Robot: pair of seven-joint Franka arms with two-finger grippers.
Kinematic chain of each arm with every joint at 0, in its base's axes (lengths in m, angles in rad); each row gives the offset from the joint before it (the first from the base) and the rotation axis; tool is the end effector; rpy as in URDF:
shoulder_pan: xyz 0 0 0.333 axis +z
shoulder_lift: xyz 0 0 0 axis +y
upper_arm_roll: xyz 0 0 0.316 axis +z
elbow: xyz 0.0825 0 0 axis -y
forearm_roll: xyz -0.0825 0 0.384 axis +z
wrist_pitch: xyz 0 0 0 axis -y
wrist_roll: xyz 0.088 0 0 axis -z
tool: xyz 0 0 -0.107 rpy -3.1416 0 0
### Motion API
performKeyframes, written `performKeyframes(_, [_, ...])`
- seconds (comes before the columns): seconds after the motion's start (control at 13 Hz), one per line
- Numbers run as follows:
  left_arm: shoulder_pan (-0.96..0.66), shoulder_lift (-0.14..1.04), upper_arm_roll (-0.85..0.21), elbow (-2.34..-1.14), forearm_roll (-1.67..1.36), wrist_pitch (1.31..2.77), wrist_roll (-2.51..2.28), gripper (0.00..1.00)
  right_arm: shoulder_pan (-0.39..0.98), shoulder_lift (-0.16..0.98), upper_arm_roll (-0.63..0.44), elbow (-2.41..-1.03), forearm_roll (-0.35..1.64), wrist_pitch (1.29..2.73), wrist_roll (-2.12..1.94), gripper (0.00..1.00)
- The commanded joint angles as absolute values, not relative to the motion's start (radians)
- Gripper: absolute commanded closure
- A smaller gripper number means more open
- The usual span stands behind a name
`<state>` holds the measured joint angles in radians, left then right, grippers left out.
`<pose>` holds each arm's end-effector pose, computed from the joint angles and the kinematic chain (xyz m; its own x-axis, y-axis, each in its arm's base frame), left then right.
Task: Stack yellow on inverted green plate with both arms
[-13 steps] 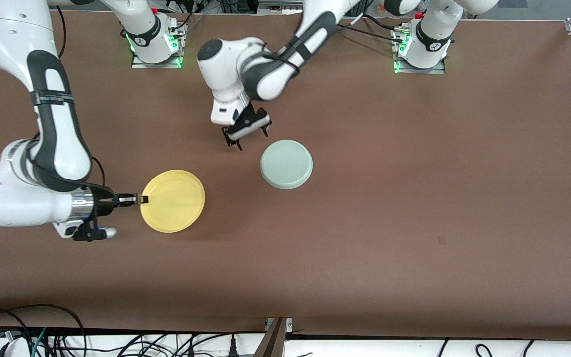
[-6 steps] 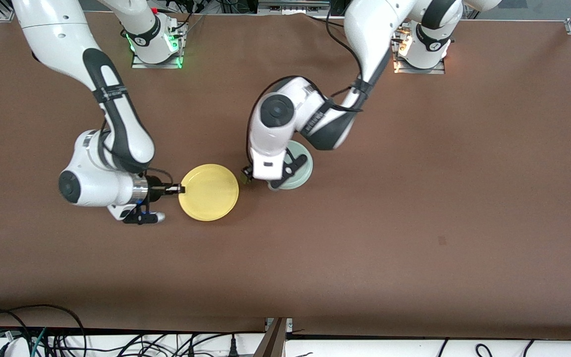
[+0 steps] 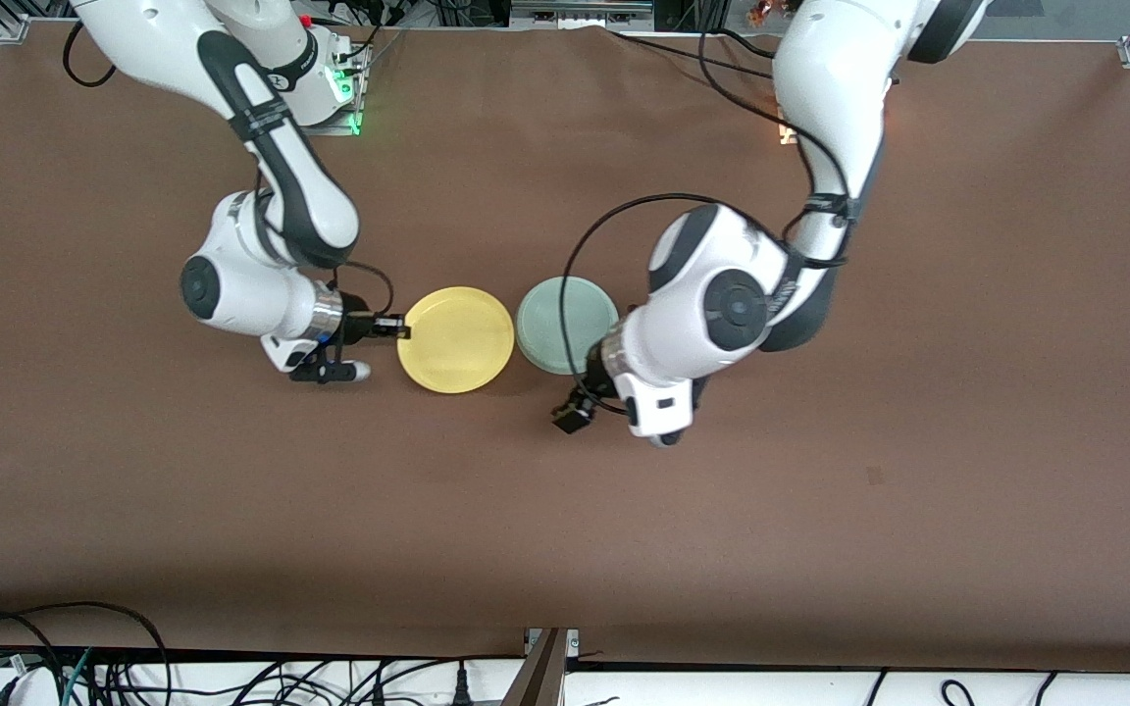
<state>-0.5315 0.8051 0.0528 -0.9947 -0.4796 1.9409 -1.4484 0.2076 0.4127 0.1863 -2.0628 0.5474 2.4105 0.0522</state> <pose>0.6717 -0.4010 0.3989 0.4496 0.7991 -0.3991 0.8922 -0.4231 0.1578 0.5412 0.2268 0.2307 0.9827 -0.0607 -0.1748 -0.1240 -0.9174 -0.3781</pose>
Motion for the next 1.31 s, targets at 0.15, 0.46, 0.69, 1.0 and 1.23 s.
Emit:
performKeyframes(0.15, [-0.398, 0.706, 0.043, -1.011, -0.503, 1.803, -1.399, 0.00, 0.320, 0.465, 0.276, -2.091, 0.569, 2.647, 0.273, 1.00])
performKeyframes(0.46, [-0.278, 0.638, 0.048, -1.012, -0.492, 1.599, -1.180, 0.00, 0.394, 0.509, 0.275, -2.066, 0.569, 2.683, 0.362, 1.00])
performKeyframes(0.69, [-0.178, 0.597, 0.048, -1.012, -0.492, 1.447, -1.019, 0.00, 0.426, 0.523, 0.275, -2.045, 0.569, 2.703, 0.411, 1.00])
performKeyframes(1.0, [-0.127, 0.500, 0.052, -1.019, -0.348, 1.277, -0.803, 0.00, 0.449, 0.543, 0.273, -2.025, 0.569, 2.715, 0.463, 0.52])
performKeyframes(1.23, [-0.135, 0.448, 0.046, -1.023, -0.192, 1.208, -0.579, 0.00, 0.440, 0.496, 0.226, -2.022, 0.565, 2.692, 0.453, 0.00])
